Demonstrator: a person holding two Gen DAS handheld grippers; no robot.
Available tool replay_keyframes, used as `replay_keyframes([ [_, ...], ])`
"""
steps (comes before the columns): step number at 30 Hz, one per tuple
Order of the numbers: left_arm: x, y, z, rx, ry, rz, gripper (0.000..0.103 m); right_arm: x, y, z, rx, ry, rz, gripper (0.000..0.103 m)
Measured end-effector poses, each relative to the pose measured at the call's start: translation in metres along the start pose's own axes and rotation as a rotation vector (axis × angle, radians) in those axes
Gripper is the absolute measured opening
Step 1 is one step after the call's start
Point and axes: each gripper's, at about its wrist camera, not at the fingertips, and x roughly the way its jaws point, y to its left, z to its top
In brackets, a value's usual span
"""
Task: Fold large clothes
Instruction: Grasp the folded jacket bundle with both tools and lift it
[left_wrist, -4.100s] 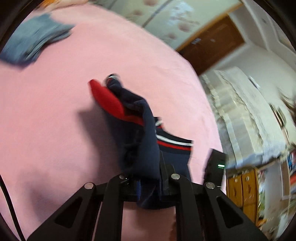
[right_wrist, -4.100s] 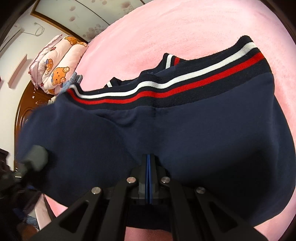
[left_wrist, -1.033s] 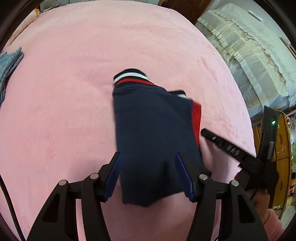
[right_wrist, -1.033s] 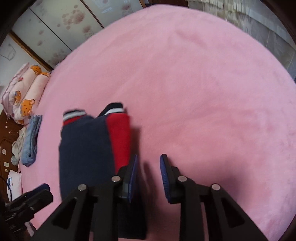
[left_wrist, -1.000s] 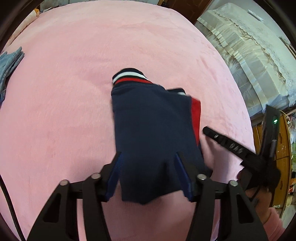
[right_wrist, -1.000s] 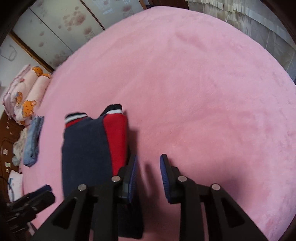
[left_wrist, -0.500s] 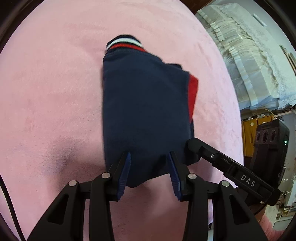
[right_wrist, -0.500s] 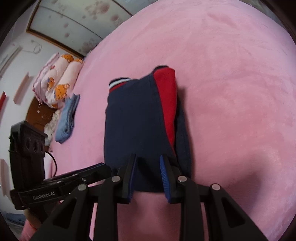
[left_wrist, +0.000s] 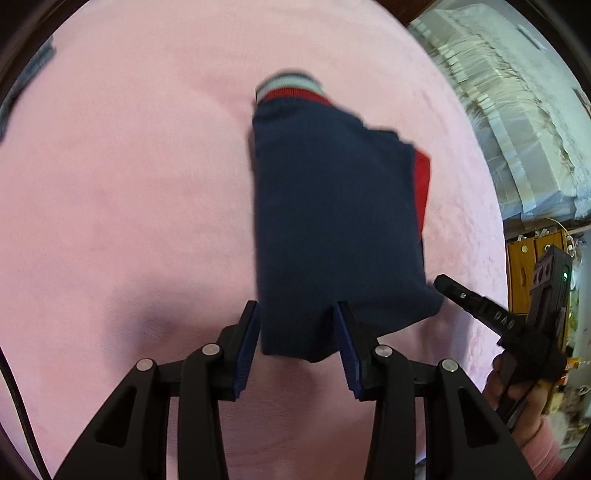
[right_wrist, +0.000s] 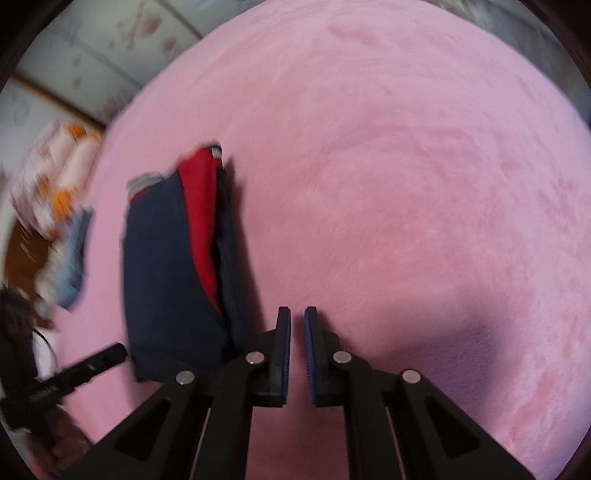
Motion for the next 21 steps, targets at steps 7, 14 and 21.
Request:
replay_keyframes([
  [7,-0.004,0.023,0.018,-0.128,0.009,-0.052,0.062,0.007,-0.016,0.027,0.088,0.026,0.176,0.053],
  [14,0.028,0.025,0.030,-0.194,0.064,-0.137,0.066,0.047,0.006,0.034,0.066,0.131,0.291,0.055],
  [21,0.056,0.013,0.026,-0.171,0.087,-0.154,0.066,0.068,-0.006,0.033,0.167,0.174,0.437,0.062],
])
